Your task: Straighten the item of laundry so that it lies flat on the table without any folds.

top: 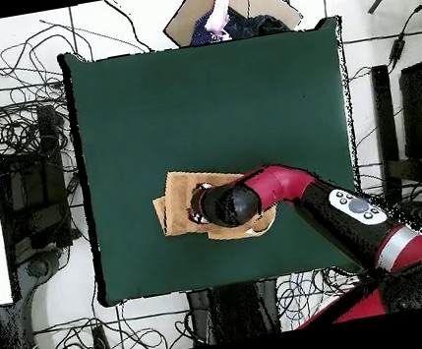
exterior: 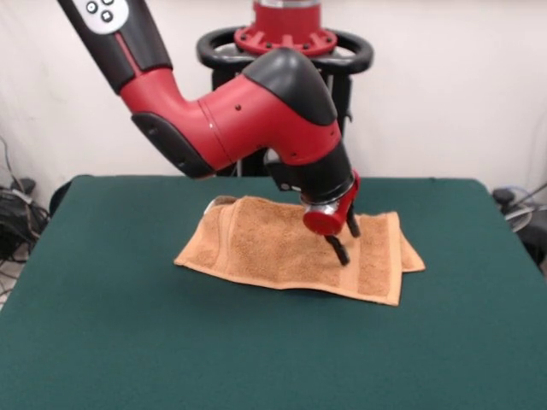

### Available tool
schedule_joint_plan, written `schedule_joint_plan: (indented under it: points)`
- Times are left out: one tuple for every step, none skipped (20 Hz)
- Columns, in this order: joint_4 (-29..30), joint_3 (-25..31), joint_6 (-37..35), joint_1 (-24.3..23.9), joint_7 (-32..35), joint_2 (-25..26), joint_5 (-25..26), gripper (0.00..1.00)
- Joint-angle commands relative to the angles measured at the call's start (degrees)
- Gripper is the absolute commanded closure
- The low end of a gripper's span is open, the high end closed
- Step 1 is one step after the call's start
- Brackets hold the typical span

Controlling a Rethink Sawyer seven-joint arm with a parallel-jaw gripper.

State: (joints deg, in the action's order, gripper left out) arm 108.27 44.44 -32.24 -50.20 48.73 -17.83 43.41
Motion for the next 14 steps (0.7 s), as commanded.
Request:
schedule_joint_plan:
  points:
    - [-5.83, 0.1, -1.46, -0.34, 4.61, 0.15, -4.93, 0.0]
    - [-6.18, -0.59, -2.26, 0.16, 4.29, -0.35, -4.93, 0.0]
    - [-6.52, -0.96, -2.62, 0.39, 3.86, -0.23, -4.99, 0.0]
    - [-7.7, -1.42, -3.63, 0.83, 2.82, 0.23, -4.99, 0.0]
    - [-9.24, -1.57, -4.82, 1.16, 1.61, 1.05, -5.3, 0.0]
    - [-10.23, -1.68, -5.5, 1.25, 0.79, 1.61, -5.49, 0.0]
    - [-11.14, -1.65, -6.17, 1.25, -0.15, 2.06, -5.58, 0.0]
    - [-13.0, -1.6, -7.74, 1.29, -2.0, 2.82, -5.84, 0.0]
    - [-13.96, -1.63, -8.62, 1.36, -2.89, 3.15, -5.99, 0.0]
    - [-15.45, -1.96, -10.45, 1.71, -3.88, 3.27, -6.25, 0.0]
    - [-16.17, -2.28, -11.39, 1.98, -4.11, 3.23, -6.33, 0.0]
    - [-17.36, -2.7, -12.8, 2.28, -4.79, 3.48, -6.3, 0.0]
    - [-18.6, -2.62, -14.12, 2.25, -6.01, 4.26, -6.43, 0.0]
    - [-19.84, -2.54, -15.44, 2.22, -7.24, 5.03, -6.57, 0.0]
